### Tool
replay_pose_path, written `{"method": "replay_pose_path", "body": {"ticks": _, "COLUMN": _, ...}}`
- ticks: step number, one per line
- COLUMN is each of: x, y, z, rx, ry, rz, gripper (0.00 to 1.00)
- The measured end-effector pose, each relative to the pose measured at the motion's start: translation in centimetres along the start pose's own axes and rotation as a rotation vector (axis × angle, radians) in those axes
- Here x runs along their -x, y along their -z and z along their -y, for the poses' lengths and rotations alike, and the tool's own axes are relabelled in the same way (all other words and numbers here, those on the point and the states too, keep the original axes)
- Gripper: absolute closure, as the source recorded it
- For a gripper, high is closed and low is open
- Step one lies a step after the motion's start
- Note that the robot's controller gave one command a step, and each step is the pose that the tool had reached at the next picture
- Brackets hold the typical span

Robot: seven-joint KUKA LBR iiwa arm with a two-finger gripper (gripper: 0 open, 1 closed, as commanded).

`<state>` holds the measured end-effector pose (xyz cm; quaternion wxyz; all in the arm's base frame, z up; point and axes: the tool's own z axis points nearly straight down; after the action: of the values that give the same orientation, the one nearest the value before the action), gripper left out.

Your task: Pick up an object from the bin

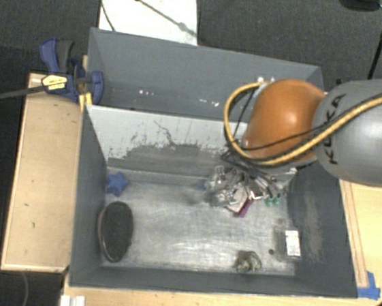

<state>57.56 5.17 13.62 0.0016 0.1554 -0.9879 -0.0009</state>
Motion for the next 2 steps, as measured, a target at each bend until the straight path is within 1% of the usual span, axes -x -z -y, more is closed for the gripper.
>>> {"method": "replay_pose_path", "body": {"ticks": 1, "x": 0.1, "y": 0.3, "z": 0.1, "rx": -0.001, "ry": -0.003, "rz": 0.006, "gripper": 0.00}}
{"method": "replay_pose_path", "body": {"ticks": 2, "x": -1.0, "y": -0.8, "z": 4.9, "rx": -0.004, "ry": 0.025, "rz": 0.002, "gripper": 0.00}}
